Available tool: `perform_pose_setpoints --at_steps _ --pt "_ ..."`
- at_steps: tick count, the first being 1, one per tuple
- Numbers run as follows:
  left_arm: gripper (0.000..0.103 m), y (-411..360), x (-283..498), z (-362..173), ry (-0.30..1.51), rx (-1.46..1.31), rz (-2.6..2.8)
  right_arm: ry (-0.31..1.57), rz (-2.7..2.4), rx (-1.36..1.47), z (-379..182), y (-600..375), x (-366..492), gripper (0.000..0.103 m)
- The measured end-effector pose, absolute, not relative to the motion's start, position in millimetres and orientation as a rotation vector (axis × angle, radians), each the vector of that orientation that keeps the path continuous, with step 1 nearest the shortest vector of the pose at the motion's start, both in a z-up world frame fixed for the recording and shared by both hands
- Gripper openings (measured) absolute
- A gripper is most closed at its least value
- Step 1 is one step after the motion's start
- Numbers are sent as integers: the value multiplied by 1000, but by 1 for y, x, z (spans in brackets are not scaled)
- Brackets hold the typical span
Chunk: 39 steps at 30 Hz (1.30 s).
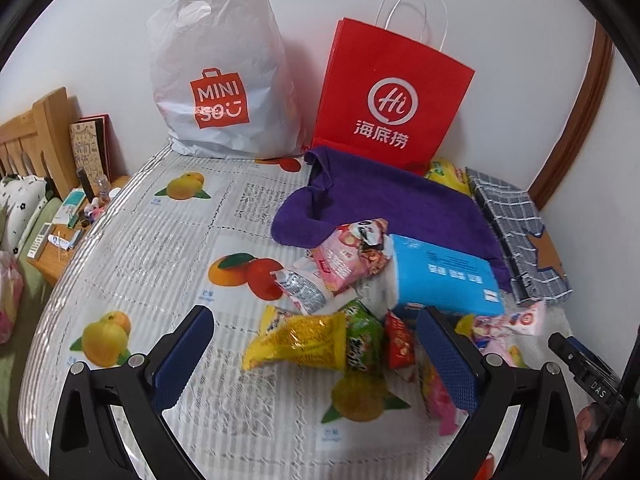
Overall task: Organize snacks
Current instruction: 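Grasp the yellow snack bag with the left tool while the right tool grasps a pink wrapped candy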
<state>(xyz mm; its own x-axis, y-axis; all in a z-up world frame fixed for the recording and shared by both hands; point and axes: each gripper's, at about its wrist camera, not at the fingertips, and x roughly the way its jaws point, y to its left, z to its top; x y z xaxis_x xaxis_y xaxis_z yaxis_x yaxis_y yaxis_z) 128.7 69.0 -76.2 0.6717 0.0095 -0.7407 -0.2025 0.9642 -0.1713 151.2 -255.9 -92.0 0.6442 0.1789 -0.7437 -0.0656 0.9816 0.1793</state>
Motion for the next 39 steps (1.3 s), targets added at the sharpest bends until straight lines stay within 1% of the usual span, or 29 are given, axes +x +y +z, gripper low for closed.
perform_pose_setpoints --at_steps 2,5,8,10,13,21,23,26,28,32,33,37,39 --pt "102 71 136 -81 857 -228 129 895 145 155 -107 -254 161 76" --pt "102 75 142 -89 880 -217 124 928 153 134 -121 -248 172 64" --pt "102 78 146 -96 899 -200 125 962 161 103 -136 -240 184 55" --pt "102 80 146 -98 899 -198 121 986 164 94 -146 -237 193 52" --pt "102 85 148 -102 898 -218 110 1019 183 101 -157 -235 201 51" --pt "102 88 154 -110 926 -214 109 1058 239 88 -168 -232 205 51" --pt "102 88 153 -111 930 -200 110 1054 242 97 -167 -238 203 49" --pt "102 87 152 -114 933 -181 98 1043 226 80 -164 -248 199 41" --pt "102 85 154 -117 935 -178 77 1029 215 62 -163 -253 196 39" --pt "102 79 160 -122 946 -181 36 1006 232 70 -169 -257 193 41" --pt "102 79 161 -123 949 -184 41 994 230 61 -171 -255 191 42" --pt "102 83 169 -134 974 -185 73 948 206 -17 -174 -245 184 44" --pt "99 89 171 -141 990 -185 96 949 193 -48 -174 -240 185 44"
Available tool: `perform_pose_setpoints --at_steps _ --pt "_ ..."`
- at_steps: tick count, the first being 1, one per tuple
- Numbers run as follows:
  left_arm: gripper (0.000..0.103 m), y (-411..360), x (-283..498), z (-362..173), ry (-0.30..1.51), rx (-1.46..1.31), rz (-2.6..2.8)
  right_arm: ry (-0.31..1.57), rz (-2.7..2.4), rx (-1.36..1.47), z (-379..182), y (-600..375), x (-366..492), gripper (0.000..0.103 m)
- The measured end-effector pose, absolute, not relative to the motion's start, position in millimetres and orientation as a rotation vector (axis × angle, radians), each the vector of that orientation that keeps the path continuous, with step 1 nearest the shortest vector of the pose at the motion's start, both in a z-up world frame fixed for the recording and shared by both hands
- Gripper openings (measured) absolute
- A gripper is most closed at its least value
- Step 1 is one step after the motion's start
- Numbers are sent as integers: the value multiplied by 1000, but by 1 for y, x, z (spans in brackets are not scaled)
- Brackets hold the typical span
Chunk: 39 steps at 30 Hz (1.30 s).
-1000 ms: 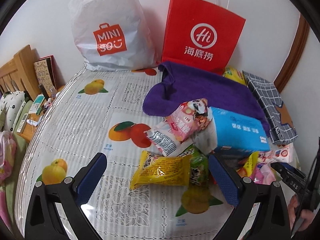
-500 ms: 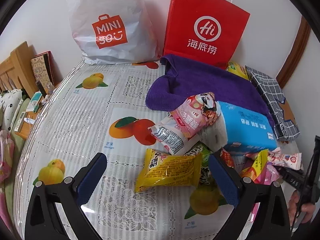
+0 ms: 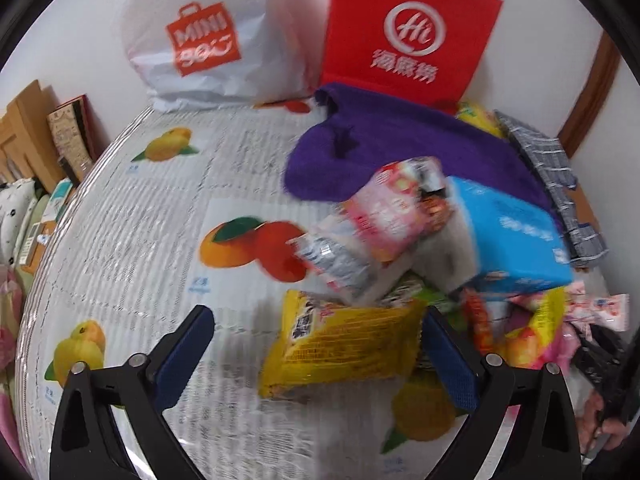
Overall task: Organize snacks
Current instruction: 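Grasp the yellow snack bag with the left tool while the right tool grasps a pink wrapped candy, then carry the yellow bag and pink candy up onto the purple towel with both tools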
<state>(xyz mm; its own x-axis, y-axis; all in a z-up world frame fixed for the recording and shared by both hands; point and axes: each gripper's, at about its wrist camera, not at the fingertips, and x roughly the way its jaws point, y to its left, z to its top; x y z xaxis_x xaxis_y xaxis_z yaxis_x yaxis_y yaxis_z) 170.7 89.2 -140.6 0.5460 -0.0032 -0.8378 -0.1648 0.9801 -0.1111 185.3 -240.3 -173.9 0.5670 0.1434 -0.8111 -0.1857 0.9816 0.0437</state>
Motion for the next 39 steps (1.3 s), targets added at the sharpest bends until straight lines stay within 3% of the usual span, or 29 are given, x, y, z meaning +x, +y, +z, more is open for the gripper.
perform_pose_setpoints --at_steps 2,7,10,11,14,25,39 --pt "91 97 167 -146 996 -200 119 948 192 -51 -174 -240 186 43" --pt "89 88 169 -162 1018 -144 79 948 190 -57 -174 -239 186 44" --pt "78 88 169 -166 999 -149 88 947 197 -37 -173 -241 187 43" --pt "66 88 169 -165 988 -152 85 945 187 -31 -173 -243 187 38" --pt "61 89 166 -161 980 -159 52 945 180 -35 -172 -245 183 35" --pt "61 93 135 -131 934 -208 -1 934 160 26 -148 -257 155 34" --pt "61 49 124 -74 860 -225 -154 794 205 80 -61 -245 128 34"
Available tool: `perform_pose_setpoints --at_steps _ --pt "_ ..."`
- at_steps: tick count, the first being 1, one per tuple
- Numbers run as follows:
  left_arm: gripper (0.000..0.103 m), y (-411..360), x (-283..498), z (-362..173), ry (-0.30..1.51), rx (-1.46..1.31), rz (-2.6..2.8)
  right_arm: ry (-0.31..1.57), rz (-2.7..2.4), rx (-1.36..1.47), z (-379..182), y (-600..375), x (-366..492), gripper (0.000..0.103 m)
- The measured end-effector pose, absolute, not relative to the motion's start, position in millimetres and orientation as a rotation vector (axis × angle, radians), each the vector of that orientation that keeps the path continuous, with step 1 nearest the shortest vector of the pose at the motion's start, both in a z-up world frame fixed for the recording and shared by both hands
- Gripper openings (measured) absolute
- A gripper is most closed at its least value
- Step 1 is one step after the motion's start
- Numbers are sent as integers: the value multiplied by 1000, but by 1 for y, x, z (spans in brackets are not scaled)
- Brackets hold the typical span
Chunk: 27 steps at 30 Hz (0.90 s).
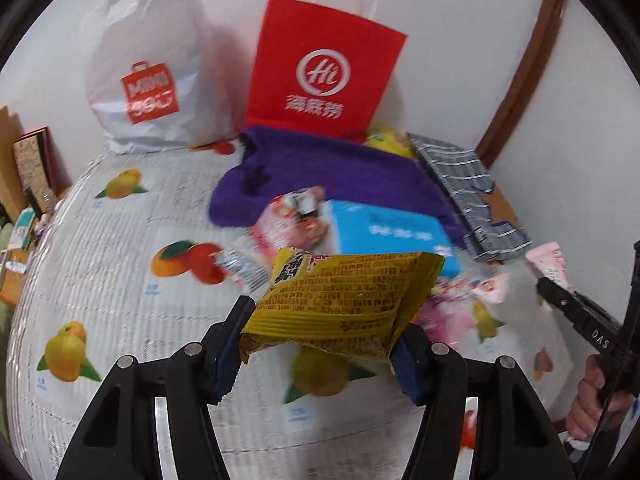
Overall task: Organize snacks
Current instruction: 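Carry the yellow bag and pink candy up onto the purple towel with both tools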
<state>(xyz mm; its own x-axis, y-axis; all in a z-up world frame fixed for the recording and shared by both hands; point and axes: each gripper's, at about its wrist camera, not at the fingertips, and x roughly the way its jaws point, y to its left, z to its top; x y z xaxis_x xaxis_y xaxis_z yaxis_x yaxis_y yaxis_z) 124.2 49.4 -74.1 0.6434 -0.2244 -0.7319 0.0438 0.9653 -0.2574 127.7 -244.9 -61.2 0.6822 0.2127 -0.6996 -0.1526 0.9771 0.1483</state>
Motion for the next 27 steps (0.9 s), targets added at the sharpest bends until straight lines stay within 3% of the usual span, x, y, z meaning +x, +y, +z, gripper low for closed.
perform_pose_setpoints --at_steps 16,27 --pt "61 21 179 -18 791 -151 -204 717 269 28 -4 -202 190 34" --pt "61 35 236 -15 788 -153 -184 711 292 33 1 -179 255 34"
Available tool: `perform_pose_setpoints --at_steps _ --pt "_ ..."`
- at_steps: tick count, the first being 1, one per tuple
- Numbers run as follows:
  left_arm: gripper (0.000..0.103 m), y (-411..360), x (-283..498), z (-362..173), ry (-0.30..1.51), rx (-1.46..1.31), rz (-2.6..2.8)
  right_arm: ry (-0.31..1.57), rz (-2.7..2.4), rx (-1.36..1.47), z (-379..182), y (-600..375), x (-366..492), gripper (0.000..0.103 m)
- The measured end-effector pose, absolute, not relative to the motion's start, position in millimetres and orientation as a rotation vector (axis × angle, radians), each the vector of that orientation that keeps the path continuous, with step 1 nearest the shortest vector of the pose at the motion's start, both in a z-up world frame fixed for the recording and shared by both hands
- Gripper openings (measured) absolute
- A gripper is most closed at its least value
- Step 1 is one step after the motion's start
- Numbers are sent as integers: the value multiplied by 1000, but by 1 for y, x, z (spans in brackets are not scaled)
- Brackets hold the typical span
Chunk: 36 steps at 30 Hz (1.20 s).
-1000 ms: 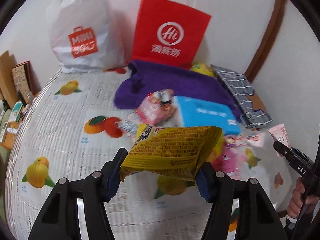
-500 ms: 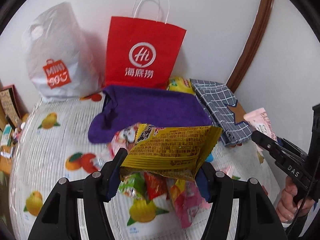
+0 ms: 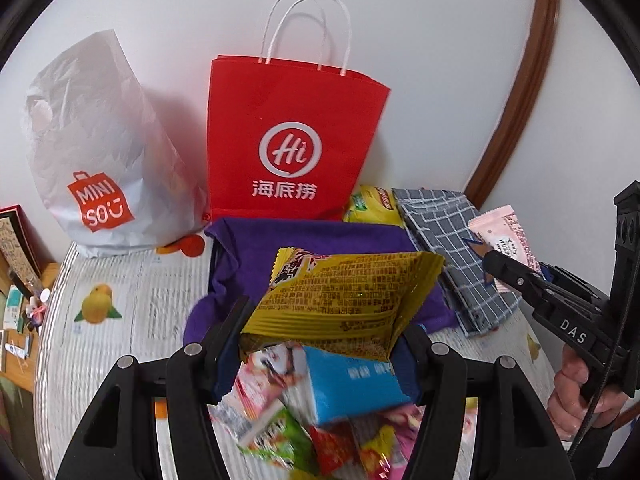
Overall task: Organize snacks
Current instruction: 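Carry the yellow bag and pink candy up onto the purple towel with both tools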
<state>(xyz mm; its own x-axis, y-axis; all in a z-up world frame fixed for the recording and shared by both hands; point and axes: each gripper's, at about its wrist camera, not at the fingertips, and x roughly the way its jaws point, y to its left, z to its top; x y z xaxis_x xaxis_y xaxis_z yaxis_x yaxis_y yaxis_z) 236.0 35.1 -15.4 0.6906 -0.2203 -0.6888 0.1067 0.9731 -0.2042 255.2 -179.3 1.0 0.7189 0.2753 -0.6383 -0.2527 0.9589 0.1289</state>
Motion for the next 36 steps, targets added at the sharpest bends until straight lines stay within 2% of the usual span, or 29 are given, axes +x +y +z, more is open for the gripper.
perform_pose_setpoints --at_steps 19,28,36 --pt "61 41 344 -31 792 -146 -182 722 236 43 -16 -185 369 34" --pt "61 42 368 -87 903 -117 -163 853 284 -40 -76 -184 393 34" --pt "61 50 379 -107 963 -139 -158 945 292 -68 -112 -180 408 34"
